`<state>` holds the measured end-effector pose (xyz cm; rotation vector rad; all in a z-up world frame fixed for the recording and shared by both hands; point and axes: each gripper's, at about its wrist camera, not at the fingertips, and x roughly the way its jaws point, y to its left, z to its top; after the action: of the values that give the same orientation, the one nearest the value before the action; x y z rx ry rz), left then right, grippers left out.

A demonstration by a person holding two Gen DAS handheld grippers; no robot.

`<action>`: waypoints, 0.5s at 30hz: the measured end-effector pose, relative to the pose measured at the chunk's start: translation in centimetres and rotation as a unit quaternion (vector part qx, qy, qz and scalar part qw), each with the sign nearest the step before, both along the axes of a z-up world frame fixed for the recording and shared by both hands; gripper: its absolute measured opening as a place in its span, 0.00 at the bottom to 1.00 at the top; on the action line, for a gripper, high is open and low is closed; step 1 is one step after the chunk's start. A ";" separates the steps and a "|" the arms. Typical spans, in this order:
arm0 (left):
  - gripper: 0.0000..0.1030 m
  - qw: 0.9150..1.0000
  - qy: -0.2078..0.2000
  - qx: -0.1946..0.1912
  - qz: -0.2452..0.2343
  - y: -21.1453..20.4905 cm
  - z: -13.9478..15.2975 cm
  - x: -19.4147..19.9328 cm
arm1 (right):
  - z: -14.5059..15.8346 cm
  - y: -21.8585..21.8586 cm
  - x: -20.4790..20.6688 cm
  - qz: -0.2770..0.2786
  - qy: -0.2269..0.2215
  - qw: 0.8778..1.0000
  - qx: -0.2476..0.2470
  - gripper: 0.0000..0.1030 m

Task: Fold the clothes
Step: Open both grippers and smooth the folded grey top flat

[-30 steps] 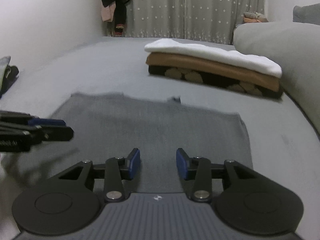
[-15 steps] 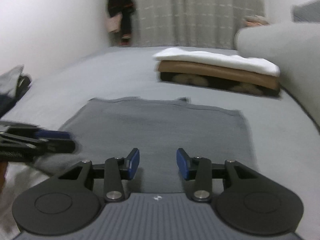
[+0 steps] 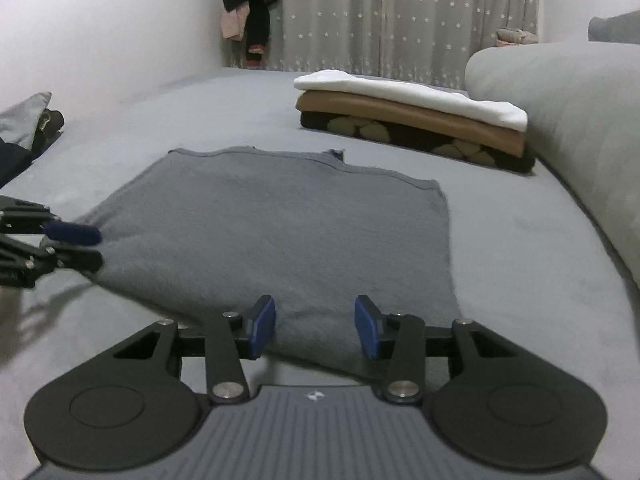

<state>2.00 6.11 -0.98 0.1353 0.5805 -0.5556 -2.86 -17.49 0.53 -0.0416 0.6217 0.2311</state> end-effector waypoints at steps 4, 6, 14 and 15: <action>0.58 0.999 0.026 0.004 0.025 1.8 0.9 0.2 | 0.9 -1.5 -0.5 -0.005 0.009 1.000 0.014 0.47; 0.62 0.998 0.043 -0.010 0.038 3.1 1.2 0.8 | 1.2 -2.5 -0.5 -0.008 0.015 0.999 0.027 0.51; 0.66 0.987 0.094 -0.076 0.107 7.4 1.6 4.5 | 1.8 -7.6 1.5 -0.046 0.041 0.992 0.109 0.52; 0.66 0.986 0.096 -0.076 0.114 7.4 1.5 4.9 | 1.7 -7.9 1.7 -0.051 0.045 0.991 0.111 0.52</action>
<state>6.93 13.51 0.51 -0.1289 0.7280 -0.3903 -1.19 -25.40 2.24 0.2158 0.6819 0.2024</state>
